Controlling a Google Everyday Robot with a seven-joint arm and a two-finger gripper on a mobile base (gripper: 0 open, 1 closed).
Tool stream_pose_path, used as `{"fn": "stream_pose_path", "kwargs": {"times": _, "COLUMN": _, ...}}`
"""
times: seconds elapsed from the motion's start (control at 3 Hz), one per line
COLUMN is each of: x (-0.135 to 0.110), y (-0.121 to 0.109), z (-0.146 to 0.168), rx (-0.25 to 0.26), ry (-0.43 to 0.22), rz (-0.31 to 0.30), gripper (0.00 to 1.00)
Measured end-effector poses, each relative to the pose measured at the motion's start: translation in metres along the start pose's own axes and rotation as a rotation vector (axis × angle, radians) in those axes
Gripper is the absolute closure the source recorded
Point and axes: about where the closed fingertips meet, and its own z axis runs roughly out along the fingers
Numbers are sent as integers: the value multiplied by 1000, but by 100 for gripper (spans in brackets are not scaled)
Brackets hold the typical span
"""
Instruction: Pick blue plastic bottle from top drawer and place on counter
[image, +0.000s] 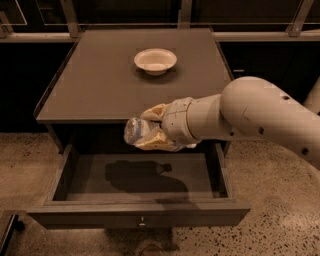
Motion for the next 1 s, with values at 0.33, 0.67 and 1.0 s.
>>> {"fn": "stream_pose_path", "kwargs": {"times": 0.33, "x": -19, "y": -16, "z": -14, "rx": 33, "ry": -8, "rz": -76, "gripper": 100}}
{"fn": "stream_pose_path", "kwargs": {"times": 0.67, "x": -38, "y": -36, "z": -29, "rx": 99, "ry": 0, "rz": -148, "gripper": 100}}
{"fn": "stream_pose_path", "kwargs": {"times": 1.0, "x": -48, "y": -57, "z": -38, "rx": 146, "ry": -6, "rz": -190, "gripper": 100}}
